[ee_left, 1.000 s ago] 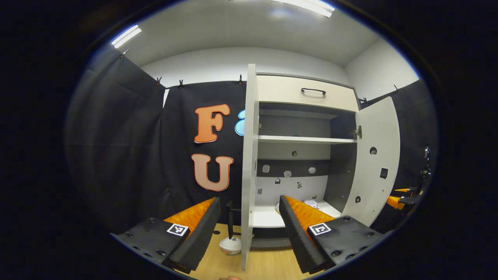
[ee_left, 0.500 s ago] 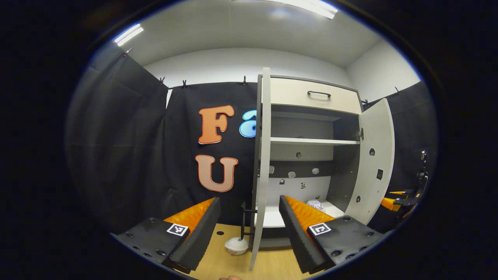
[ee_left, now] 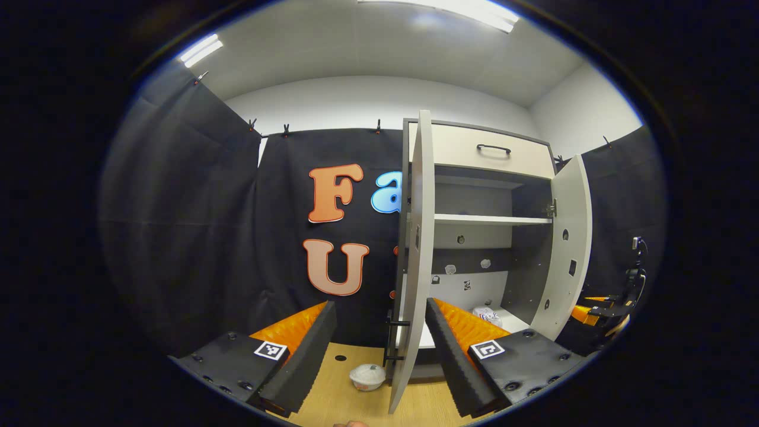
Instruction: Grab one shoe with the right hand and put it into the shoe cabinet, grab the other shoe with the left hand and put it into the shoe cabinet; then close the right door with the right hand and the left door with the left hand.
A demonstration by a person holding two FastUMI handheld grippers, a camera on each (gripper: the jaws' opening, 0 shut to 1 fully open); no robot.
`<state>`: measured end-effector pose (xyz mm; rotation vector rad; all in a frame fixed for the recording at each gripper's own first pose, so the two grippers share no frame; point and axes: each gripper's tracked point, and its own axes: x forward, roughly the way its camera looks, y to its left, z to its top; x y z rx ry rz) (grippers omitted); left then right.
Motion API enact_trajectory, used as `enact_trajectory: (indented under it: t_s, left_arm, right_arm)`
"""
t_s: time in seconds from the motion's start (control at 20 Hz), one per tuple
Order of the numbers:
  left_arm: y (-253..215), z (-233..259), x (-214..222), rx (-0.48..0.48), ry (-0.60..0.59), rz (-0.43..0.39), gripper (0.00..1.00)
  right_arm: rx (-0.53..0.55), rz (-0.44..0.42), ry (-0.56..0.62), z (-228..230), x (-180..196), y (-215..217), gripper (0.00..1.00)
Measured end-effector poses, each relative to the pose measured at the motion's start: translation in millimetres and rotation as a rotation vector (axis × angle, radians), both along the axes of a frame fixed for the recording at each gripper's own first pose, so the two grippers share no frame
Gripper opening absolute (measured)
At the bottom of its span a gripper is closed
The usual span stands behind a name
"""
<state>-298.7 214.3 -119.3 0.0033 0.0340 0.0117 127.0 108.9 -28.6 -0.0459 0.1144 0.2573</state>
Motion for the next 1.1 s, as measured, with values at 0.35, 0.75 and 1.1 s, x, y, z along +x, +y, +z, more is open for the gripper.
enact_trajectory:
  t_s: [0.35,0.75,1.1]
  left_arm:
    - [27.7,-4.3,0.5,-0.005,0.009,0.019,0.96]
    - [49.1,-32.5,10.7,0.005,0.045,0.021,0.96]
    - [21.4,-81.7,42.6,-0.015,0.119,-0.084,0.96]
  right_arm:
    - [0.0,0.082,0.038,-20.5,18.7,72.9,0.92]
    - [-0.036,0.089,-0.017,-3.9,24.5,115.4,0.93]
    - [-0.039,0.114,-0.063,27.1,3.6,132.9,0.93]
